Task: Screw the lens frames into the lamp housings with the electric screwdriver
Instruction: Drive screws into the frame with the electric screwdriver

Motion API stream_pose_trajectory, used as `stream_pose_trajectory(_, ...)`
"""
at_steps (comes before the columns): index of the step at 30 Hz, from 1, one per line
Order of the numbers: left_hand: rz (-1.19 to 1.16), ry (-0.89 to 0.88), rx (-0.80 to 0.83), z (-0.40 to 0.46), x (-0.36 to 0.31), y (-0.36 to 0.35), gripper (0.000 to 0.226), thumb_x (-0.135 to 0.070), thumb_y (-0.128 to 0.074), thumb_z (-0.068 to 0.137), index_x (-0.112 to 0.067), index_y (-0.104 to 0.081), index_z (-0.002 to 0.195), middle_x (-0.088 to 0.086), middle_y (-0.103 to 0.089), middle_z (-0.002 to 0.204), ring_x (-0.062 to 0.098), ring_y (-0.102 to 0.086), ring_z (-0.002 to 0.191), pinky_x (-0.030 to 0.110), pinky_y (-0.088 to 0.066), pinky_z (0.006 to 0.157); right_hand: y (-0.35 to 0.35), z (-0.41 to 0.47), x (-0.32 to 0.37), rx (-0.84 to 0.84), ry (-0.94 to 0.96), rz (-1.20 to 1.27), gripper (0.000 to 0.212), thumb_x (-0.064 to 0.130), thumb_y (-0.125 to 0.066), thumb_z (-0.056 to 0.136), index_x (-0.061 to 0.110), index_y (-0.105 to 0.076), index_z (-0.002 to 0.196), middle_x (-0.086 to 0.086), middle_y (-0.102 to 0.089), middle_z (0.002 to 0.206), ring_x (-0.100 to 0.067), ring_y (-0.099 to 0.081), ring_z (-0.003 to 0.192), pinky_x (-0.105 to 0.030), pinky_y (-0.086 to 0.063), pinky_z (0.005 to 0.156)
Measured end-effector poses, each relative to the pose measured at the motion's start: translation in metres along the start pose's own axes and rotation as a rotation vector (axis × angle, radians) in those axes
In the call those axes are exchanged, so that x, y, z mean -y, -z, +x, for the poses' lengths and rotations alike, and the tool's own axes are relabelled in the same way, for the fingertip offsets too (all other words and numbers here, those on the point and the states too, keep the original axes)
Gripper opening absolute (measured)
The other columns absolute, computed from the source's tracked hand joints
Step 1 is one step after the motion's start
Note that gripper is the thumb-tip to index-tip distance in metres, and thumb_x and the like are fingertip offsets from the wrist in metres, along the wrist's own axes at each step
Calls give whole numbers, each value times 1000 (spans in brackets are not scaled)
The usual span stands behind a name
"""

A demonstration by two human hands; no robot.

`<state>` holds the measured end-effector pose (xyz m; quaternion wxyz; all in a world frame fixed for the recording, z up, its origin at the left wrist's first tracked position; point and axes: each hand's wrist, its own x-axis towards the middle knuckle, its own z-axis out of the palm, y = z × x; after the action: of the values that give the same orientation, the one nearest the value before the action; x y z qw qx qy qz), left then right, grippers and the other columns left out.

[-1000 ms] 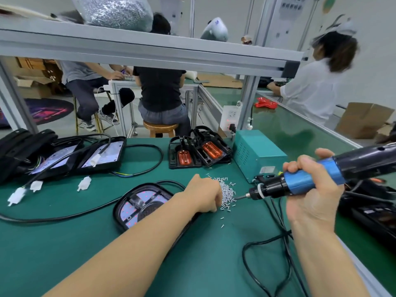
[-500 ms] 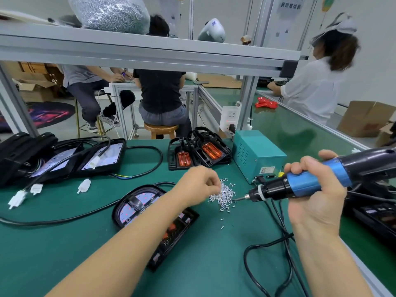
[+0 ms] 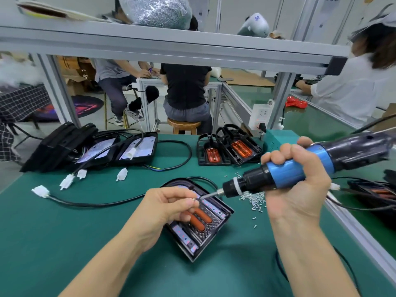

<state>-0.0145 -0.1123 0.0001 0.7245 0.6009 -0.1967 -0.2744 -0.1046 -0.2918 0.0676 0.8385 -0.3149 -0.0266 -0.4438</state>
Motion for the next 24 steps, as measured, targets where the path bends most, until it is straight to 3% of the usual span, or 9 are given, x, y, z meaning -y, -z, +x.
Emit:
stream_pose_trajectory(6, -36, -4, -4, -6, 3, 2, 13, -15, -72, 63, -14, -78, 74, 12, -72, 76, 12, -65, 64, 21, -53, 57, -12, -6, -11, 38, -9, -64, 23, 4, -52, 71, 17, -49, 89, 4, -46, 57, -11, -47, 49, -24, -49, 63)
stream_pose_trajectory(15, -53, 1, 5, -6, 6, -2, 8, -8, -72, 67, -8, -76, 73, 13, -71, 73, 15, -65, 61, 21, -55, 58, -6, -6, -11, 55, 13, -103, 23, 3, -52, 72, 17, -49, 90, 3, -47, 58, -12, -48, 50, -25, -49, 63)
stream_pose_trajectory(18, 149, -34, -26, -3, 4, -4, 13, 3, -68, 79, -8, -73, 74, 8, -72, 69, 14, -66, 57, 19, -53, 59, -1, -4, -11, 52, 12, -112, 23, 3, -52, 72, 17, -49, 90, 3, -47, 58, -12, -49, 50, -26, -49, 62)
stream_pose_trajectory(21, 496, -112, -20, -1, 4, -10, 14, -3, -60, 89, -13, -64, 79, 0, -73, 71, 13, -68, 58, 25, -51, 64, 7, -1, -8, 53, 41, -171, 23, 2, -52, 72, 17, -49, 90, 3, -47, 58, -13, -48, 50, -27, -49, 62)
stream_pose_trajectory(24, 700, -182, -6, 1, 12, -25, 17, -9, -53, 93, -21, -57, 81, -1, -71, 74, 15, -68, 62, 29, -53, 67, 16, 1, -6, 70, 112, -310, 27, 0, -51, 71, 17, -49, 91, 2, -48, 57, -16, -49, 50, -28, -48, 63)
